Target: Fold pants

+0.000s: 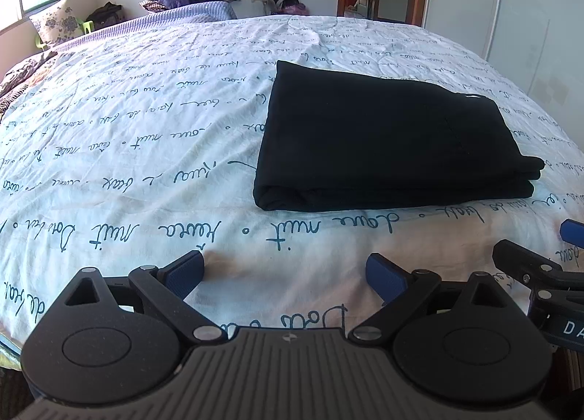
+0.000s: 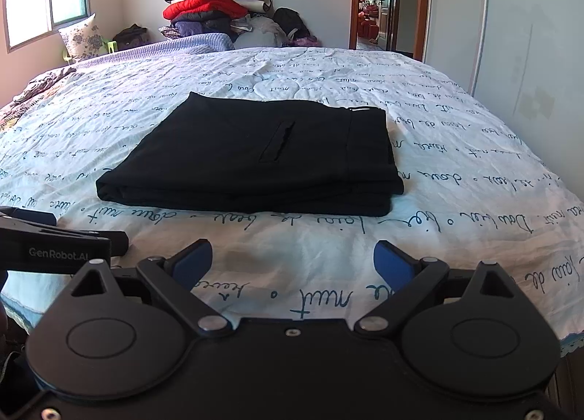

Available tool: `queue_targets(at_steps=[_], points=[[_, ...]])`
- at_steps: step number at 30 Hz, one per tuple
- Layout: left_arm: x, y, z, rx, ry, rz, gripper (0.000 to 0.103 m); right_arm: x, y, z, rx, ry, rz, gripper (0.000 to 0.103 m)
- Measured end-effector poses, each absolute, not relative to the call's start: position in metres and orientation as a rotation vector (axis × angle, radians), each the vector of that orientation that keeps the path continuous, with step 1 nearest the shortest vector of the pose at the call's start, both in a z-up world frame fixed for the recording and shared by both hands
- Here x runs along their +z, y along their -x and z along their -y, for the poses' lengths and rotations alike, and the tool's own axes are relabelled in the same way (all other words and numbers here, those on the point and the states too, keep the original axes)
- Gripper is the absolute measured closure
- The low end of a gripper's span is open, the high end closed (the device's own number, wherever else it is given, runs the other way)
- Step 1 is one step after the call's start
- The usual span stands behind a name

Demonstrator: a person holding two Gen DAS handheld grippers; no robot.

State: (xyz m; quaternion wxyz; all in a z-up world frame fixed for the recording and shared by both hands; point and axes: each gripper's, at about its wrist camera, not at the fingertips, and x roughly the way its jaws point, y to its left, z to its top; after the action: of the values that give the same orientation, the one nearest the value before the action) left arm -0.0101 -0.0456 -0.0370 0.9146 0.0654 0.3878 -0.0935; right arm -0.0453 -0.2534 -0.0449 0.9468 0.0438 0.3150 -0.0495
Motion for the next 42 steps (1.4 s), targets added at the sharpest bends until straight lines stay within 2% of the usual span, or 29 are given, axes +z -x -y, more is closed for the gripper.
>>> queue_targets(at_steps=[42], points=[[-0.0355,0.009,0.0441,-0.186,-0.141,-0.791,0.006,-0.0438,0.0478,0.2545,-0.093,-0.079,-0.633,0.007]])
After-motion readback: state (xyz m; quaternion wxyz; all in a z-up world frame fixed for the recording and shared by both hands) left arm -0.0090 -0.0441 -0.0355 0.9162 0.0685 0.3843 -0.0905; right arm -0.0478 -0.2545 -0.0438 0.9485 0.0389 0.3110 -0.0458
